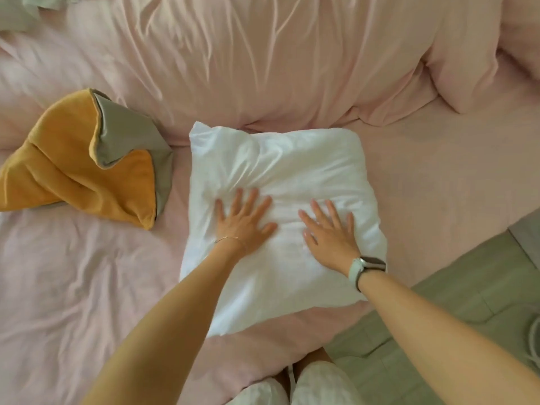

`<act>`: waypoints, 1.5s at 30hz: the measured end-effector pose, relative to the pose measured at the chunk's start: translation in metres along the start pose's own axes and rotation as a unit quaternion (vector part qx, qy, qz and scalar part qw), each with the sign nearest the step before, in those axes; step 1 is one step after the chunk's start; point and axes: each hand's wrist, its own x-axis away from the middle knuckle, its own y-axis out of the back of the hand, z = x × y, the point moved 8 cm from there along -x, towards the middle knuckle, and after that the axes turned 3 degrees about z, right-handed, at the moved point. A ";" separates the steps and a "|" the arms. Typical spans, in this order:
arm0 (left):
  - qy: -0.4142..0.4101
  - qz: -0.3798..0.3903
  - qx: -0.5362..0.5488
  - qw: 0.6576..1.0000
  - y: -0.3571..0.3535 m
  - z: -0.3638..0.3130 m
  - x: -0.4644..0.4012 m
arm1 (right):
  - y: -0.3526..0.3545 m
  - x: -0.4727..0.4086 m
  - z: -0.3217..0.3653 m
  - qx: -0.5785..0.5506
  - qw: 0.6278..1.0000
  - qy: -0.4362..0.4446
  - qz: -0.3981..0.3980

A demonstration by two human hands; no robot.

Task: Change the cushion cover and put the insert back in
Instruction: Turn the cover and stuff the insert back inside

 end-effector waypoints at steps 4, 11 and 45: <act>0.090 0.050 -0.003 0.995 -0.033 0.066 0.012 | -0.022 0.025 0.016 0.111 0.989 0.099 -0.012; 0.084 0.034 0.049 0.995 -0.008 -0.004 -0.009 | -0.010 0.019 -0.016 -0.044 0.999 -0.032 0.000; -0.395 -0.036 0.091 0.913 0.056 -0.740 0.044 | -0.046 0.442 -0.587 -0.509 0.628 -0.456 -0.373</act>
